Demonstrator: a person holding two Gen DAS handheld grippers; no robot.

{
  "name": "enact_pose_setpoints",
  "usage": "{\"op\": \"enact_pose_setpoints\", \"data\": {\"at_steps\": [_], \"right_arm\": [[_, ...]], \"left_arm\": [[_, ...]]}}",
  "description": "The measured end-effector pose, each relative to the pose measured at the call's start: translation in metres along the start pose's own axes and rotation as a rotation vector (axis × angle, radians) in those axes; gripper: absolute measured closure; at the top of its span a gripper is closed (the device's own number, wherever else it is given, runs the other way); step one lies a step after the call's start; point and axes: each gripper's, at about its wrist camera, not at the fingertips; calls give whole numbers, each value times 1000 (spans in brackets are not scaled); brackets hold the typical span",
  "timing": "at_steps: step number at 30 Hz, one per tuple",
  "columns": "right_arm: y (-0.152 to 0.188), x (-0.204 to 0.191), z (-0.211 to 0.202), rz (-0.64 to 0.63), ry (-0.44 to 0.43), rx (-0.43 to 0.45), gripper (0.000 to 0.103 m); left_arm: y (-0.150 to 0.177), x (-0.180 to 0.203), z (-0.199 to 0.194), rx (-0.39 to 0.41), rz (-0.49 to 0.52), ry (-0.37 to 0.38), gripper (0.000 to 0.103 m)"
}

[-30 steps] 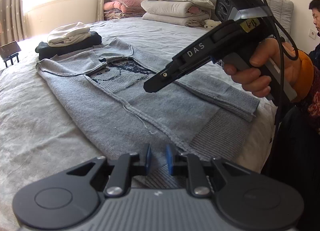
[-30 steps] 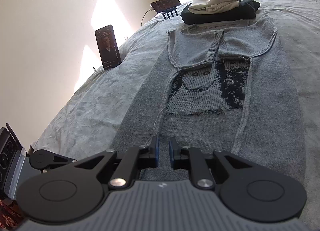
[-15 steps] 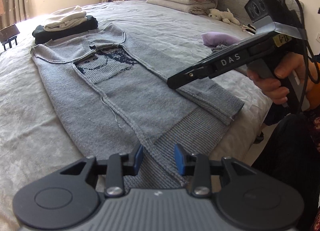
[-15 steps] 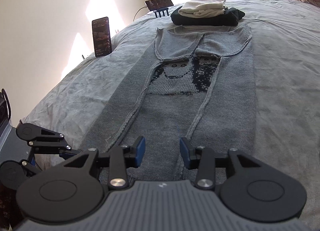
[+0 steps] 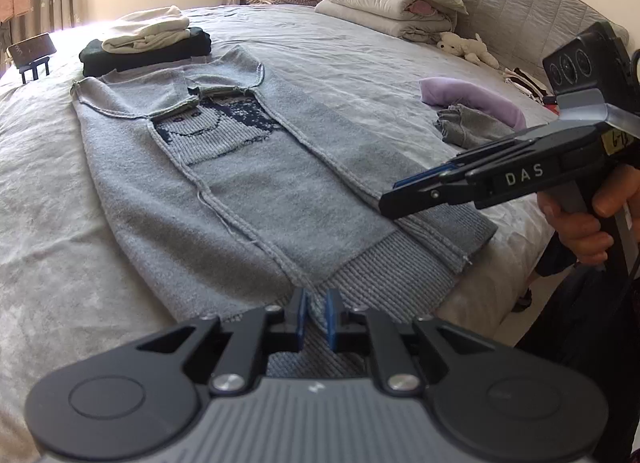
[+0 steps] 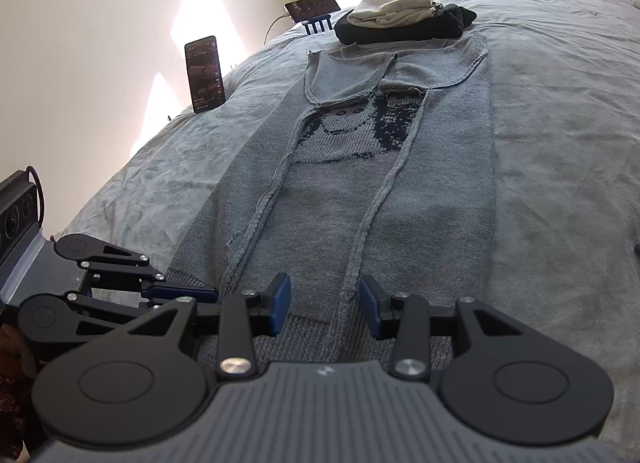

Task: Fold clothes
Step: 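Move both open grippers back to the ribbed hem of the sweater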

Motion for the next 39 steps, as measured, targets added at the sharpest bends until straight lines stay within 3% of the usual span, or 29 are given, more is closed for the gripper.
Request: {"op": "enact_pose_setpoints", "data": {"at_steps": [5,11,16,21,25,30,36,39], "right_arm": [[3,-1,-2,-18,-1,10,60],[0,7,-5,16,18,52,60],[-5,15,-2,39,67,100,60],[-12,22,7,49,163,171,60],[-10,29,19,47,208,143,60],[4,14,20,-36,201,123,59],[6,11,1,-17,149,74,59],[8,15,-13,11,99,49,59]], "left_arm": [[-5,-11,-20,115,-45,51,86],[-3,-22,-1,106,-35,-112,87],[-7,-36,-7,221,-57,-189,86],[-7,-44,15,160,-74,-205,87],[-3,-34,15,150,-44,-188,87],[4,-22,9,129,-38,-153,87],[5,-5,-8,87,-15,-115,85],[9,2,-19,69,4,-78,71]]}}
Point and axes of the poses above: each gripper's, at about its wrist camera, not at the fingertips, and z roughly the way its jaws point, x to its right, y to its underside, and after that the axes turned 6 degrees about y, right-handed
